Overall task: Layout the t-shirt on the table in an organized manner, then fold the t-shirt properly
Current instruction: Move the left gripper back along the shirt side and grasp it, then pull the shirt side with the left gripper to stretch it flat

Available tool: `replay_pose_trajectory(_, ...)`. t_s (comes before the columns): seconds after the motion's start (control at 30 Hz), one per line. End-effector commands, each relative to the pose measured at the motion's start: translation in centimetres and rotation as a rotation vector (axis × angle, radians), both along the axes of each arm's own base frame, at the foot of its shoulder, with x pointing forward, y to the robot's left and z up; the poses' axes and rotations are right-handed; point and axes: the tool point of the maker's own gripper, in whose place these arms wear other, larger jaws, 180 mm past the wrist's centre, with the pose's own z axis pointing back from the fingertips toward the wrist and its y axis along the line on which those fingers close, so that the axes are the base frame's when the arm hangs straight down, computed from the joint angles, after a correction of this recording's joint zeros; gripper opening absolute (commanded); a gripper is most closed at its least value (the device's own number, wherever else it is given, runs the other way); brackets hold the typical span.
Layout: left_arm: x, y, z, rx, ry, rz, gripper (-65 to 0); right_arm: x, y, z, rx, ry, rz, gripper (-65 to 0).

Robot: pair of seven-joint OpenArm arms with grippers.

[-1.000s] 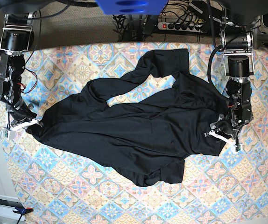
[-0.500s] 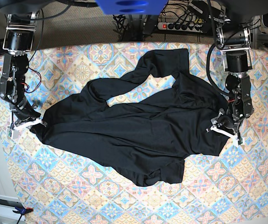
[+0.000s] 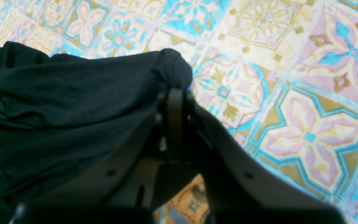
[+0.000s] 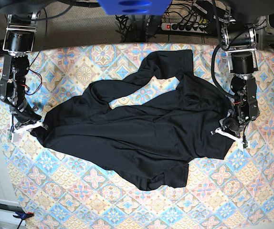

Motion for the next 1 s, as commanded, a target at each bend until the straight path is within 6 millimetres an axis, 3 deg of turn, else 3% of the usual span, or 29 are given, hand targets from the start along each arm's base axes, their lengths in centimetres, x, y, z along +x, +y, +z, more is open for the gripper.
replay_pose_trajectory(0.0, 1.3, 1.2, 2.1, 0.029, -0.055, -0.008, -65.0, 1.1, -0.8, 2.2, -0.024, -0.064, -0.004, -65.0)
replay_pose_trajectory(0.13, 0.2, 1.8, 1.8, 0.041, -0.037, -0.028, -65.0, 1.1, -0.8, 2.3, -0.024, -0.066, -0.004, -65.0)
replay_pose_trajectory(0.37, -2.9, 2.6, 4.7, 0.014, -0.1, -0.082, -65.0, 1.2, -0.8, 2.4, -0.024, -0.068, -0.004, -65.0)
replay_pose_trajectory(0.63, -9.3, 7.4, 7.4, -0.013, -0.145, 0.007, -65.0, 0.8, -2.1, 1.9, -0.17, -0.032, 0.0, -65.0)
replay_pose_trajectory(0.97, -15.0, 8.4, 4.5, -0.005, -0.021, 0.022, -65.0, 0.7, -2.2, 1.3, -0.232, -0.009, 0.005, -65.0)
